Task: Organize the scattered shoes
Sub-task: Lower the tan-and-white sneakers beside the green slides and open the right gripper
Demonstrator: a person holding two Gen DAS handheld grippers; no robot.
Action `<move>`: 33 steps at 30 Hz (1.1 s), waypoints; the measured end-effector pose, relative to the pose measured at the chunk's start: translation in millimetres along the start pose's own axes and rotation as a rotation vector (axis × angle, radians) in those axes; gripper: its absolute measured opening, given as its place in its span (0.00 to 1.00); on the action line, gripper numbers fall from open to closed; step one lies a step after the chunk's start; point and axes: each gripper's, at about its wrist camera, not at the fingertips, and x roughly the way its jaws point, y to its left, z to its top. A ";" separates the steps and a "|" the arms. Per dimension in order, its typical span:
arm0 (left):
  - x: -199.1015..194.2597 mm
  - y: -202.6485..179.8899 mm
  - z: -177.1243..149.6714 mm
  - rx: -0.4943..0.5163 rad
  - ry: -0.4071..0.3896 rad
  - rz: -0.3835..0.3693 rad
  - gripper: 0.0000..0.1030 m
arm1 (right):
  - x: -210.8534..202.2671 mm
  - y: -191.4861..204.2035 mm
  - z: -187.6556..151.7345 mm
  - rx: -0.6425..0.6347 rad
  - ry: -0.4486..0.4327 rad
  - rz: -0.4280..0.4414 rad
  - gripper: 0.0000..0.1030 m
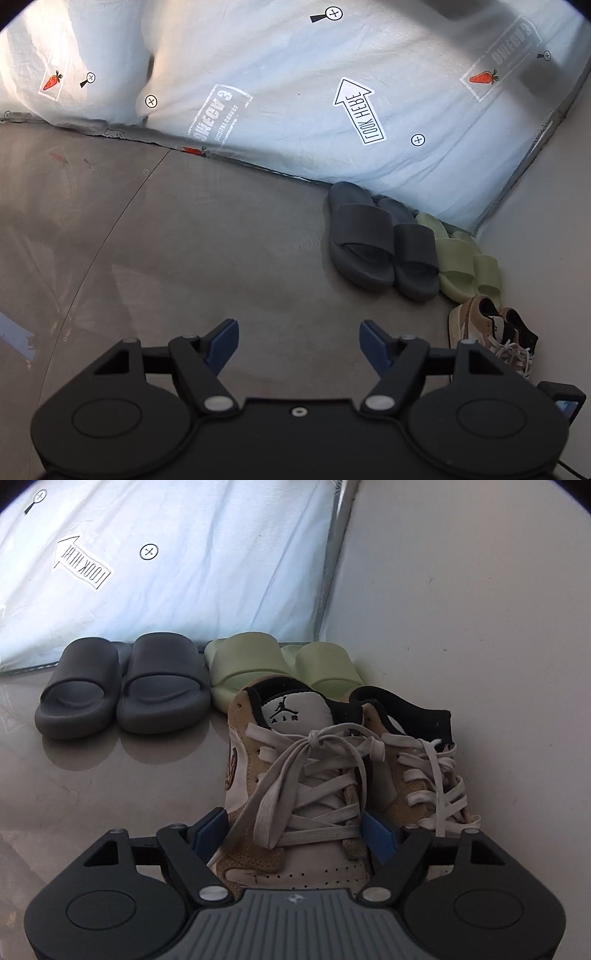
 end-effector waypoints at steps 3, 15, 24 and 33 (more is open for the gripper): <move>-0.9 1.3 -0.7 -0.005 0.000 0.000 0.71 | 2.8 -9.1 -3.8 -0.014 -0.001 0.009 0.76; -4.6 7.4 -0.3 -0.027 -0.016 -0.012 0.71 | 16.7 -31.2 -3.9 -0.119 -0.012 -0.028 0.80; -18.4 11.1 -8.3 -0.041 -0.044 -0.053 0.71 | -11.2 -50.2 6.2 0.021 -0.039 0.011 0.83; -60.1 36.3 -25.8 -0.051 -0.066 -0.020 0.72 | -68.1 -25.3 1.1 0.209 -0.038 0.157 0.93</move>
